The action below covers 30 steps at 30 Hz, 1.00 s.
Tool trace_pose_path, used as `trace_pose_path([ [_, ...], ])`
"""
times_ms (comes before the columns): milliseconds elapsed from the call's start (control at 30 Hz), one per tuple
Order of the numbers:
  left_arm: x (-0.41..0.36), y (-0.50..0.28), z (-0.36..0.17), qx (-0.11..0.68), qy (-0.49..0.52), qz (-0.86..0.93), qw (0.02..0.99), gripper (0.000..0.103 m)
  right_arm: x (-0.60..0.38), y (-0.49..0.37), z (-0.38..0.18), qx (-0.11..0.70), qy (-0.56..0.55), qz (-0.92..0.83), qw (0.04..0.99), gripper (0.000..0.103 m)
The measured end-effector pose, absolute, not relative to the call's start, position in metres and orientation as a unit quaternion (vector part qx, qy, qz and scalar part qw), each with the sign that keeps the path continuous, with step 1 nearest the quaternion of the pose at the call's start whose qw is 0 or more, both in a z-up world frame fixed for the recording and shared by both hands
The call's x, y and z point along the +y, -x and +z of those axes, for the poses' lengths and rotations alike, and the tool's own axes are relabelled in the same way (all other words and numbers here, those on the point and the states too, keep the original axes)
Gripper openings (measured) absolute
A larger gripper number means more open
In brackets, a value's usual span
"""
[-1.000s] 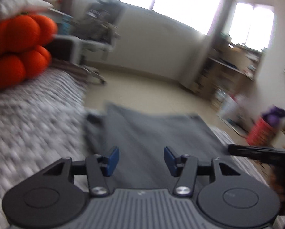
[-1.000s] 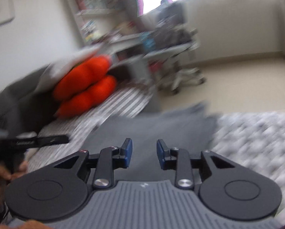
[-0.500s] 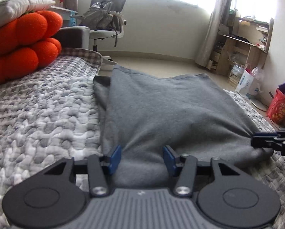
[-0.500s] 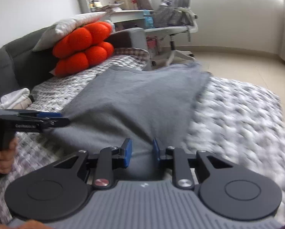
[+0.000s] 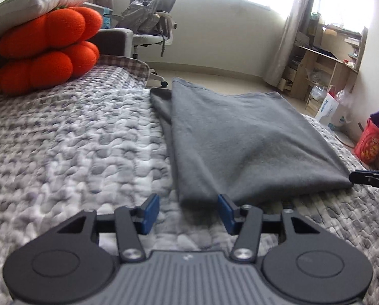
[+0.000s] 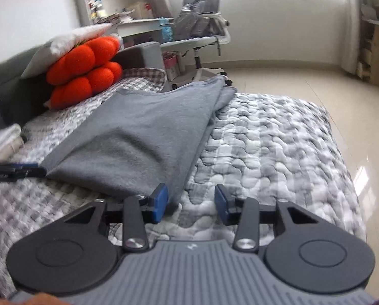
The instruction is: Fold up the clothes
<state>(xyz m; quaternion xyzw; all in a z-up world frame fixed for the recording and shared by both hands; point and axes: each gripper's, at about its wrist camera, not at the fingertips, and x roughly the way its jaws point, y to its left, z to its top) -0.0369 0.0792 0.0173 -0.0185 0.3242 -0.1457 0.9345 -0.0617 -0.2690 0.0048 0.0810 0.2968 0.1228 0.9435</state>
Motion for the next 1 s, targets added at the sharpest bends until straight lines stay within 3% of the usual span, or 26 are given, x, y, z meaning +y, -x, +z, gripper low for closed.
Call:
trace_pose_path([
  [533, 0.089, 0.027, 0.022, 0.351, 0.137, -0.169, 0.911, 0.055, -0.282, 0.081, 0.006, 0.306, -0.233, 0.158, 0.909, 0.046],
  [767, 0.107, 0.001, 0.002, 0.391, 0.303, -0.181, 0.850, 0.060, -0.287, 0.074, -0.002, 0.307, -0.315, 0.160, 0.884, 0.045],
  [833, 0.103, -0.002, 0.000, 0.394, 0.302, -0.180, 0.849, 0.053, -0.287, 0.071, -0.001, 0.302, -0.325, 0.155, 0.883, 0.045],
  [900, 0.096, -0.003, -0.001, 0.399, 0.286, -0.176, 0.853, 0.029, -0.286, 0.068, -0.001, 0.297, -0.330, 0.149, 0.884, 0.042],
  [967, 0.094, -0.006, -0.007, 0.408, 0.296, -0.176, 0.846, 0.011, -0.283, 0.066, -0.001, 0.289, -0.333, 0.147, 0.885, 0.043],
  [1000, 0.092, -0.004, -0.008, 0.405, 0.295, -0.174, 0.848, 0.008, -0.281, 0.066, -0.001, 0.287, -0.332, 0.145, 0.887, 0.033],
])
